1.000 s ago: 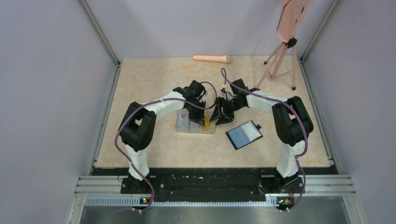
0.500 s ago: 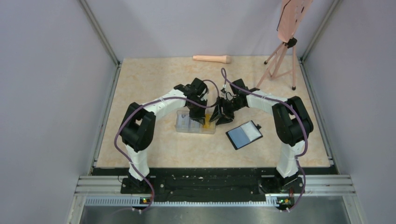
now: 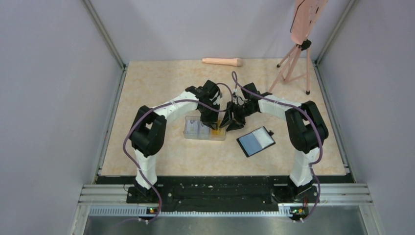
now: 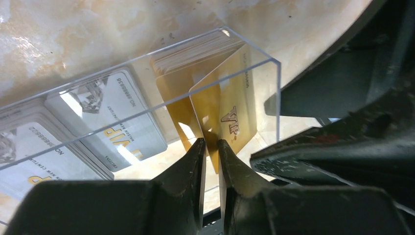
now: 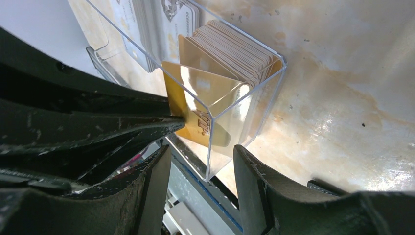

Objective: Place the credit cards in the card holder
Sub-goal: Pick up the credit card from the storage box.

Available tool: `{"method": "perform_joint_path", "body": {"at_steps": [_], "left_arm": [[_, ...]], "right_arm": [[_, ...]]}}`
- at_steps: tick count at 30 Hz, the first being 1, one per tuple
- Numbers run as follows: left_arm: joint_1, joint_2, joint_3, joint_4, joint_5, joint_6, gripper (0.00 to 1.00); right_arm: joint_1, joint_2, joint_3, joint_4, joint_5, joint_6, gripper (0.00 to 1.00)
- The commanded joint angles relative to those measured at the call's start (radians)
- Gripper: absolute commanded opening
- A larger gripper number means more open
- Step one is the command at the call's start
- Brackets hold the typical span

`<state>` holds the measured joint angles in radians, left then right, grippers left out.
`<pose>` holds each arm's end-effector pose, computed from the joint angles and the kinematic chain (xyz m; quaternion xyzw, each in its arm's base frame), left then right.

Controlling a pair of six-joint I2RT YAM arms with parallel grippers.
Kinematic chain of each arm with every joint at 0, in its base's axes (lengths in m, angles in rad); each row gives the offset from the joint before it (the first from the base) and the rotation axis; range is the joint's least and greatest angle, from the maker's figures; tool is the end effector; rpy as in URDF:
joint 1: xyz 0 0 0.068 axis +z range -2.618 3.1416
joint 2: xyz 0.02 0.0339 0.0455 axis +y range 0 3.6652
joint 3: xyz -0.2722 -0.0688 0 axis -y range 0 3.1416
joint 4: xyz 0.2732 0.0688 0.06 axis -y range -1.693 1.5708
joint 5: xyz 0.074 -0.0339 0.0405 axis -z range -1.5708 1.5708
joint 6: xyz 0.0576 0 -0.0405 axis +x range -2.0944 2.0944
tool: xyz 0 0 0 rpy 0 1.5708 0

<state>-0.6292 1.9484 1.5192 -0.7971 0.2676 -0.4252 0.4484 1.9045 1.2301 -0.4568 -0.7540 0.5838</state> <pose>0.3448 -0.2698 0.1855 0.1222 0.9690 -0.1990 0.0807 0.3518 0.2130 0.1420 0.0187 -0.9108 -0.4125 0.0010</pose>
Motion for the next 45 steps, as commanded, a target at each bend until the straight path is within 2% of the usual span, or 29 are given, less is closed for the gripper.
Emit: {"method": "perform_joint_path", "body": {"at_steps": [1,6,17,25,27,31,39,45], "left_arm": [[-0.011,0.032,0.048,-0.027,0.025,0.027,0.19],[-0.013,0.024,0.048,-0.014,0.051,0.022,0.19],[-0.001,-0.073,-0.049,0.134,0.147,-0.077,0.22],[0.019,-0.083,-0.102,0.210,0.222,-0.133,0.20],[0.020,-0.075,-0.101,0.200,0.213,-0.131,0.17],[0.020,-0.081,-0.099,0.185,0.184,-0.124,0.00],[0.033,-0.195,-0.121,0.231,0.156,-0.160,0.00],[0.067,-0.335,-0.192,0.354,0.162,-0.232,0.00]], "right_arm": [[0.002,-0.053,-0.007,0.012,0.001,-0.014,0.50],[0.001,-0.054,-0.006,0.012,0.002,-0.015,0.50],[-0.021,-0.115,-0.018,0.017,0.056,-0.011,0.50],[-0.048,-0.159,-0.081,0.105,0.030,0.042,0.49],[-0.055,-0.165,-0.085,0.107,0.033,0.045,0.49],[-0.060,-0.172,-0.086,0.107,0.038,0.047,0.49],[-0.082,-0.236,-0.090,0.115,0.056,0.042,0.49],[-0.142,-0.370,-0.201,0.279,-0.021,0.122,0.54]]}}
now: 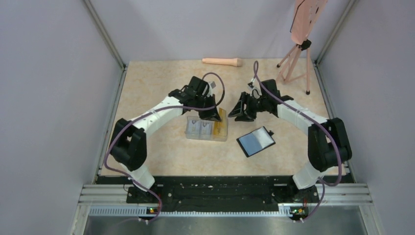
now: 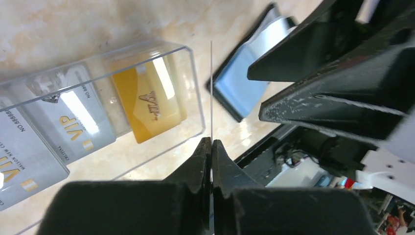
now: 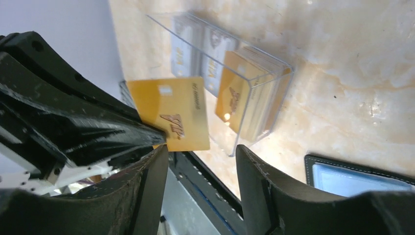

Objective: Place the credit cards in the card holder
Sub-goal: Pick up the credit card from the storage box.

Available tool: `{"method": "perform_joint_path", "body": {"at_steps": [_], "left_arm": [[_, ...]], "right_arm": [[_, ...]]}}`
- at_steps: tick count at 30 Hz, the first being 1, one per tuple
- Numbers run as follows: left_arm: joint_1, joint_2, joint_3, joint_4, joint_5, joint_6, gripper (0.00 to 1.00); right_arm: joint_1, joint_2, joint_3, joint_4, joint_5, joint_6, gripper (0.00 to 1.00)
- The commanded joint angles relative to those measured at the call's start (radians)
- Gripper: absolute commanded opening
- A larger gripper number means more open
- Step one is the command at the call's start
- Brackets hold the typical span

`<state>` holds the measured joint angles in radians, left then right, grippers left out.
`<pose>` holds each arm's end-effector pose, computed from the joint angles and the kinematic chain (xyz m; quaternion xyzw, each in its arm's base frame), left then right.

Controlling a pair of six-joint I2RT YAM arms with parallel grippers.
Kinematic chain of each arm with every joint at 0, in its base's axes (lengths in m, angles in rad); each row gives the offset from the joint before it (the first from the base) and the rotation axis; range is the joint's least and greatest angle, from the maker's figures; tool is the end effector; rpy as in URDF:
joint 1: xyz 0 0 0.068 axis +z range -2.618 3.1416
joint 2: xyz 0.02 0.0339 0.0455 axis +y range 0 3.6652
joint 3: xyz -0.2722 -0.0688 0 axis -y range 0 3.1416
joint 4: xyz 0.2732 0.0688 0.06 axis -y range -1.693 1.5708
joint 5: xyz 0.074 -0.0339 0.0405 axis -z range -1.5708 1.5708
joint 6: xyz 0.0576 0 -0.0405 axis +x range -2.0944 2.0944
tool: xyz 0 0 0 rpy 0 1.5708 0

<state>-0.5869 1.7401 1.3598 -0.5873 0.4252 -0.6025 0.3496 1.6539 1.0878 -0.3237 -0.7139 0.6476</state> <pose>0.3312 -0.2488 0.2320 0.0554 0.9338 -0.3296 0.1276 0.3435 0.1654 0.1976 0.0157 0.8907 0.4389 0.1173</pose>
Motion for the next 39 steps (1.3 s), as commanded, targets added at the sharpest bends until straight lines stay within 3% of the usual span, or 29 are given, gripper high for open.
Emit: {"method": "perform_joint_path", "body": {"at_steps": [1,9,14,18,25,29,31,34,35,36,38,39], "left_arm": [[0.032,-0.149,-0.049,0.178,0.023,-0.068,0.00],[0.113,-0.230,-0.232,0.603,0.294,-0.271,0.00],[0.117,-0.213,-0.267,0.788,0.432,-0.336,0.00],[0.117,-0.216,-0.314,0.947,0.480,-0.426,0.00],[0.116,-0.209,-0.318,0.966,0.534,-0.434,0.00],[0.115,-0.206,-0.314,0.960,0.548,-0.433,0.00],[0.114,-0.205,-0.315,0.956,0.550,-0.431,0.00],[0.112,-0.205,-0.313,0.942,0.553,-0.423,0.00],[0.112,-0.203,-0.312,0.934,0.554,-0.418,0.00],[0.111,-0.203,-0.310,0.929,0.555,-0.414,0.05],[0.107,-0.209,-0.304,0.887,0.541,-0.385,0.26],[0.105,-0.214,-0.300,0.857,0.529,-0.365,0.31]], "right_arm": [[-0.054,-0.139,-0.081,0.182,-0.084,0.076,0.55],[-0.099,-0.225,-0.148,0.399,-0.280,0.150,0.60],[-0.099,-0.224,-0.199,0.662,-0.366,0.326,0.59],[-0.098,-0.208,-0.195,0.676,-0.381,0.338,0.55],[-0.099,-0.205,-0.211,0.814,-0.398,0.427,0.47],[-0.098,-0.202,-0.219,0.881,-0.405,0.475,0.20],[-0.098,-0.200,-0.221,0.899,-0.406,0.489,0.16],[-0.098,-0.192,-0.223,0.939,-0.420,0.515,0.00],[-0.098,-0.191,-0.223,0.943,-0.424,0.518,0.00],[-0.098,-0.192,-0.223,0.939,-0.422,0.516,0.00],[-0.098,-0.196,-0.221,0.900,-0.414,0.493,0.00],[-0.098,-0.198,-0.218,0.868,-0.408,0.472,0.00]]}}
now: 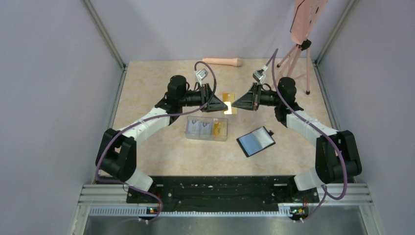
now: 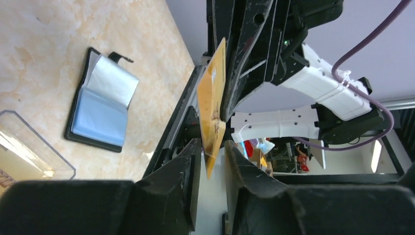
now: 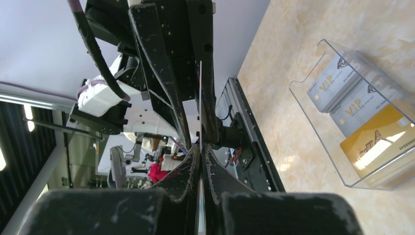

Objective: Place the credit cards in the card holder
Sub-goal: Pick up the credit card from the storage box, then adjust the storage box at the center of the board.

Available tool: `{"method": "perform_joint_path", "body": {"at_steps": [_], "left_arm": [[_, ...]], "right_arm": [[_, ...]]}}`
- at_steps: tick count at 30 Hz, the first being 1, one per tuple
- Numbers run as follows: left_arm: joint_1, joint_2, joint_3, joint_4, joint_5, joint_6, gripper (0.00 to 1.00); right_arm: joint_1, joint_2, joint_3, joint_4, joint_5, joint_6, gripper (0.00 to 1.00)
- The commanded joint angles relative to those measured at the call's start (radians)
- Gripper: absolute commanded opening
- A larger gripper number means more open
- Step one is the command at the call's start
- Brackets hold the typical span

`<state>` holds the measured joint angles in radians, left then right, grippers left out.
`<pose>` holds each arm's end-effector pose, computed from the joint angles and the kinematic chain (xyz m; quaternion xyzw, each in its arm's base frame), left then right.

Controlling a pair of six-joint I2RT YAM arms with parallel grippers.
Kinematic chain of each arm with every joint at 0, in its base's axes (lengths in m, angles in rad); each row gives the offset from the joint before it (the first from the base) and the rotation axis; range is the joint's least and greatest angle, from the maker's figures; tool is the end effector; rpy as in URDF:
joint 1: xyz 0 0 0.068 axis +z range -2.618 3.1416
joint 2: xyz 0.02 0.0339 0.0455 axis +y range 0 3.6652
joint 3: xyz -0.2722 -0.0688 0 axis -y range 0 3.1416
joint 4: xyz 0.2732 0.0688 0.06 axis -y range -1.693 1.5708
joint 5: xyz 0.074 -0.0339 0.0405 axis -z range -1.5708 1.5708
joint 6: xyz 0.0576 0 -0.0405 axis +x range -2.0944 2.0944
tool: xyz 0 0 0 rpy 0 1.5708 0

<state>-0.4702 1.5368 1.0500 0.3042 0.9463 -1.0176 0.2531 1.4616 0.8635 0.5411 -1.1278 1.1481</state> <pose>0.3231 -0.2166 0.2912 0.0957 0.7375 -0.6433 0.1818 0.3243 0.1376 0.2742 -0.0650 0.7127 0.6712 0.1932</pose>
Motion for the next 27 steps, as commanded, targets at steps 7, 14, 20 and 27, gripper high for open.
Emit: {"method": "perform_joint_path", "body": {"at_steps": [7,14,20,27], "left_arm": [[-0.033,-0.017,0.036,-0.278,-0.104,0.186,0.37],[-0.128,0.097,0.157,-0.688,-0.284,0.381,0.28],[-0.239,0.186,0.228,-0.881,-0.402,0.514,0.22],[-0.320,0.243,0.196,-0.945,-0.509,0.560,0.16]], "right_arm": [[-0.019,-0.048,0.099,-0.575,0.168,-0.407,0.00],[-0.156,-0.132,0.016,-0.789,0.281,-0.495,0.00],[-0.199,-0.173,-0.012,-0.991,0.405,-0.611,0.00],[-0.198,-0.186,-0.031,-1.098,0.494,-0.663,0.00]]}}
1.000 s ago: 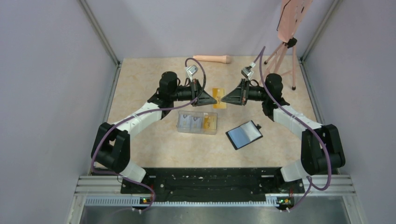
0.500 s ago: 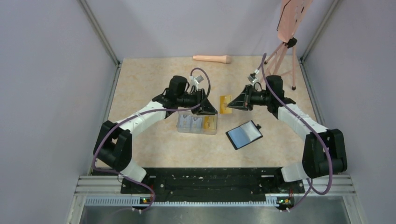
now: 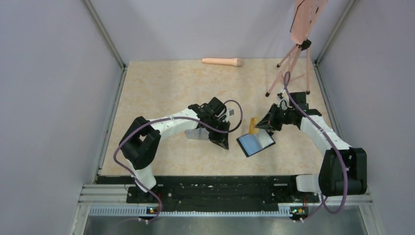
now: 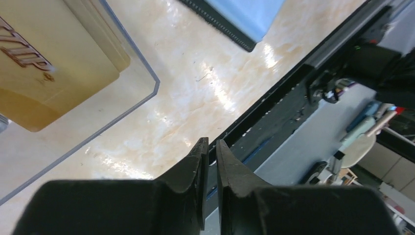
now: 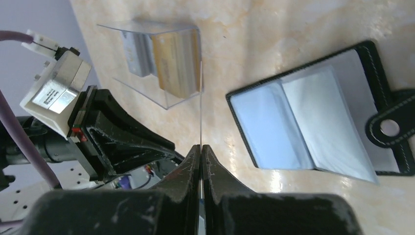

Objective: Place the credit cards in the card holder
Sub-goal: Adjust the storage box at the center of the board, then move the card holder to the center of the board.

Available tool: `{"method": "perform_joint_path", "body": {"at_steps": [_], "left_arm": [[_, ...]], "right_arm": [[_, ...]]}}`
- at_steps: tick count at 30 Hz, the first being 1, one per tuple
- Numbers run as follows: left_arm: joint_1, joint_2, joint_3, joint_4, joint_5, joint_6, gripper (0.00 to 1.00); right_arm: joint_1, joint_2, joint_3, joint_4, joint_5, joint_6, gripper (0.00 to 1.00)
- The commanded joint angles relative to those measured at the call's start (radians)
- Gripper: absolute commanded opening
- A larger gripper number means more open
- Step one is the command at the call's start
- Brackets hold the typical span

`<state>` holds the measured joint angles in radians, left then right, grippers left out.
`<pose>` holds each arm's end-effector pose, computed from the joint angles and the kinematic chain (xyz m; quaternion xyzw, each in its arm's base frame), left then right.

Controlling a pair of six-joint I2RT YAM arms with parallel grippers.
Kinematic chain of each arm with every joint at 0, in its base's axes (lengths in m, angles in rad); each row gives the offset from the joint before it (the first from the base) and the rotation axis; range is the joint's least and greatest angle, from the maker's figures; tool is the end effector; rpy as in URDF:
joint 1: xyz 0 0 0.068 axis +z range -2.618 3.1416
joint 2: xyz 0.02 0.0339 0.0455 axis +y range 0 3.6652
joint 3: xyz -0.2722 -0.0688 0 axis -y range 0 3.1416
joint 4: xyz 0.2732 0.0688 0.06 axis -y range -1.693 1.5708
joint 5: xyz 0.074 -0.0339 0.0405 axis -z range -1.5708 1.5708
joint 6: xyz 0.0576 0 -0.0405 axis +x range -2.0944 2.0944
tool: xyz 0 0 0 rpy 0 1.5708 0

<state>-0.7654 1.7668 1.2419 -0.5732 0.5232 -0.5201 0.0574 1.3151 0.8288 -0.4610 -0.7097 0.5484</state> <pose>0.2656 -0.2950 0.1852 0.1750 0.9247 -0.3368 0.0303 0.2868 0.0541 0.2067 0.1135 0.8916 0.4014 0.1759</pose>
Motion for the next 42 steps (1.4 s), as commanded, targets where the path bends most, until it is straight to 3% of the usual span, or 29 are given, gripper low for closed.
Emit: {"method": "perform_joint_path", "body": {"at_steps": [1,14,30,42], "left_arm": [[-0.029,0.020,-0.005,-0.065,-0.097,0.063,0.15],[-0.029,0.167,0.082,-0.106,-0.217,0.092,0.07],[0.001,0.260,0.272,-0.166,-0.276,0.089,0.06],[-0.016,0.214,0.298,-0.148,-0.171,0.079,0.14]], "right_arm": [[-0.002,-0.042,0.005,-0.109,0.093,-0.071,0.00],[-0.003,-0.002,0.102,-0.218,0.366,-0.194,0.00],[-0.003,0.259,0.245,-0.071,0.308,-0.221,0.00],[-0.003,0.356,0.208,-0.062,0.426,-0.269,0.00]]}}
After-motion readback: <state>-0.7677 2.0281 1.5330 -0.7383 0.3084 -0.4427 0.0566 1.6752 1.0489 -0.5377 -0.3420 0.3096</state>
